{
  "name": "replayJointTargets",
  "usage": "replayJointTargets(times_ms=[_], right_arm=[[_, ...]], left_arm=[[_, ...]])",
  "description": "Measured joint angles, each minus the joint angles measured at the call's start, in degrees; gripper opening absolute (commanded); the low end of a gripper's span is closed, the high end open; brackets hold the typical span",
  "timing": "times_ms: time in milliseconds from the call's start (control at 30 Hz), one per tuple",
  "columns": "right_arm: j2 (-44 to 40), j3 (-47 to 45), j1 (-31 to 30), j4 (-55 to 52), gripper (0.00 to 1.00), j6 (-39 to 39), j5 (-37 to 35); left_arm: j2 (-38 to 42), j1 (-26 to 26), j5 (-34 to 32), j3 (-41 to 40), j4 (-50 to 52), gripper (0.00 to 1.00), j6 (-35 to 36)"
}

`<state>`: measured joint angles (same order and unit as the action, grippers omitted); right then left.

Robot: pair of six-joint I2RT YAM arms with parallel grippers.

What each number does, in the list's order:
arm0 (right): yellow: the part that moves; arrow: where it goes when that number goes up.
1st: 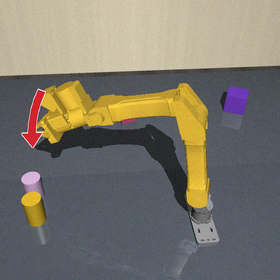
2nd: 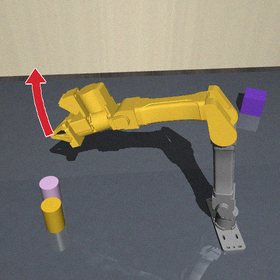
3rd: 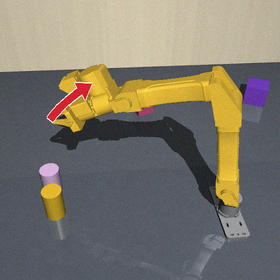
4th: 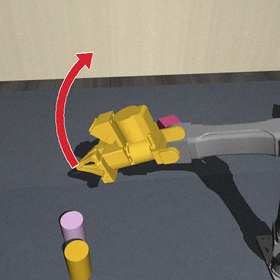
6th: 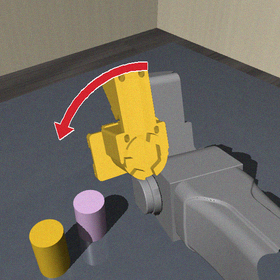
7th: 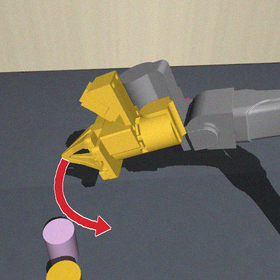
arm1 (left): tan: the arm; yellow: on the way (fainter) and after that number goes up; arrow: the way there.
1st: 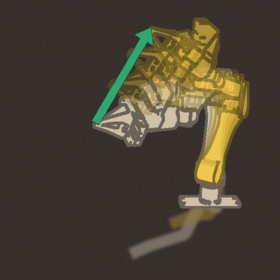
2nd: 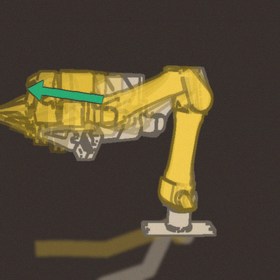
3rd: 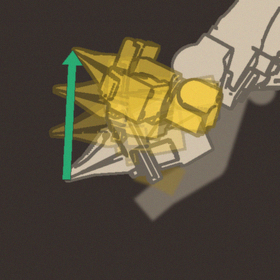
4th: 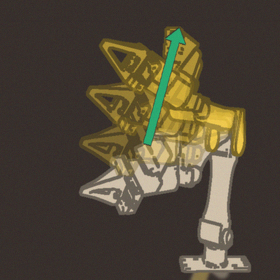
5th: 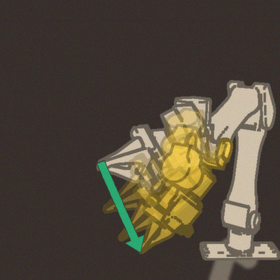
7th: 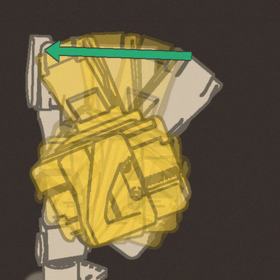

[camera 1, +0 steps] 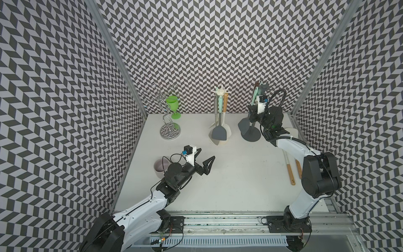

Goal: Take the spatula off the kitchen utensil rack
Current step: Take off the spatula from the rack.

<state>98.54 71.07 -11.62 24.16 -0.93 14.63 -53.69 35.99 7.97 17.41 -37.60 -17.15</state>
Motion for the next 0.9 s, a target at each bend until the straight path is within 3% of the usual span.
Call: replayJointTargets(times_ms=[400,700,900], right_arm=[[-2.2,0.2,0.1,-5.5,0.0,1.4,11.3],[-2.5,1.9,0.7,-9.9,0.0,0.3,15.5],[-9.7,-6.5,0.9,-8.7,0.0,-4.3,17.0]], left_arm=[[0.2,0.3,-0.3,0.0,0.0,1.0,0.0],[0.2,0.4,-0.8,0.0,0.0,1.0,0.4],[1.2,1.3,-1.4,0.0,0.6,1.0,1.0]])
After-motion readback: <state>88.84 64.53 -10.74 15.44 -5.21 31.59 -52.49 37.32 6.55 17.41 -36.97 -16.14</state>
